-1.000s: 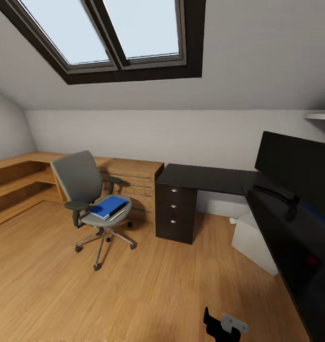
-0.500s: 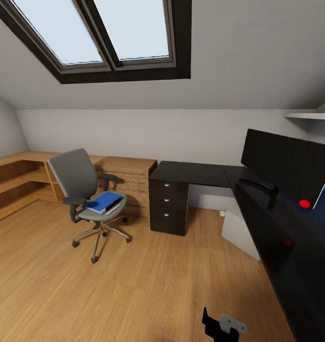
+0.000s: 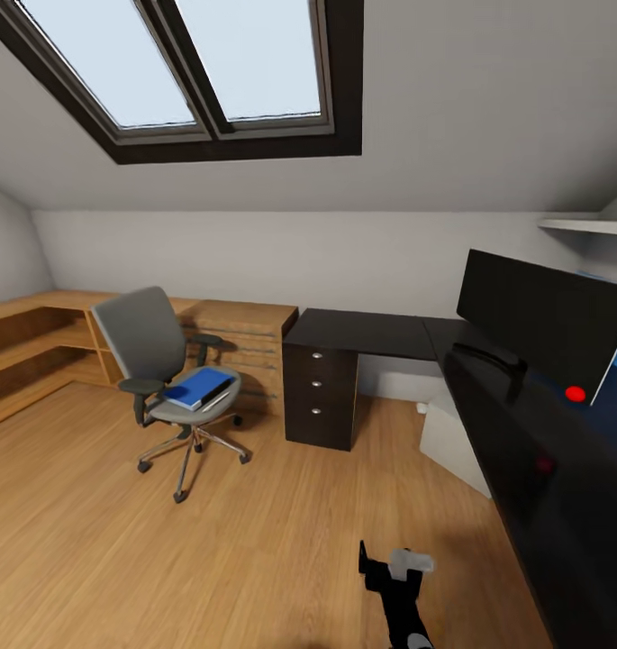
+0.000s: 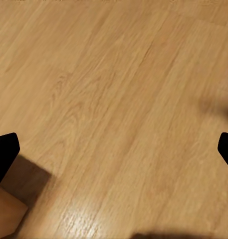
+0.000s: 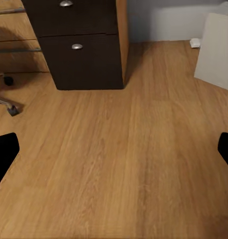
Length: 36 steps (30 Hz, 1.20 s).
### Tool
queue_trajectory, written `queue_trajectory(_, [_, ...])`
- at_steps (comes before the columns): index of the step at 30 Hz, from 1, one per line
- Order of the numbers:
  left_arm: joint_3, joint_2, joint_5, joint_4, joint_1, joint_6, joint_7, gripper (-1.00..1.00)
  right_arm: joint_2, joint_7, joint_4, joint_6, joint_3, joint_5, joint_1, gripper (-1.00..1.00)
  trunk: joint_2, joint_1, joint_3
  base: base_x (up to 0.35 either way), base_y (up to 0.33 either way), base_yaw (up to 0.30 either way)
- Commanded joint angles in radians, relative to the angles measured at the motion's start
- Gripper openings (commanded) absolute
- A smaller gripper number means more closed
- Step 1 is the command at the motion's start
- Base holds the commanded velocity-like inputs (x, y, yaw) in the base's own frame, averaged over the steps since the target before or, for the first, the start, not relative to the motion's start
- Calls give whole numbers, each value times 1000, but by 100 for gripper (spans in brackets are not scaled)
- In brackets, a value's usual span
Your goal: In the bedroom, organize the workspace by keeping the computer under the desk, ensuring the monitor is on the desk, placing the keyboard on the desk next to the monitor, placing the mouse on the desk next to the keyboard, moving the folder from the swivel chair onto the desk next to the mouse, stacking the notebook on top of the folder with the pen on top of the notebook, and positioning the swivel chair next to the desk.
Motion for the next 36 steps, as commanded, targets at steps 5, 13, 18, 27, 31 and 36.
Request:
queue_trajectory(5, [6,-1,-1,1,-1,-5,-2,100,12,-24,-286,280,-4,1,-1,100,35,-19,15,0,0,0])
queue_trajectory(13, [6,-2,-1,1,-1,-6,-1,100,19,-47,-791,814,-4,-10,-1,100,91,-50,40,0,0,0])
queue_trajectory(18, [6,-2,0,1,-1,-6,-1,100,21,-122,-1030,1117,-9,-59,-1,100,126,-69,55,0,0,0])
queue_trajectory(27, [9,-4,0,-1,-1,-8,-1,100,17,-251,-1227,1471,-10,-221,1,100,189,-104,84,0,0,0])
queue_trajectory(31, [10,-5,0,-3,-1,-9,1,100,16,-259,-1254,1440,-11,-237,5,100,217,-119,96,0,0,0])
queue_trajectory(36, [11,-4,0,-4,-1,-23,3,100,19,-262,-1295,1424,-6,-247,39,100,238,-131,105,0,0,0])
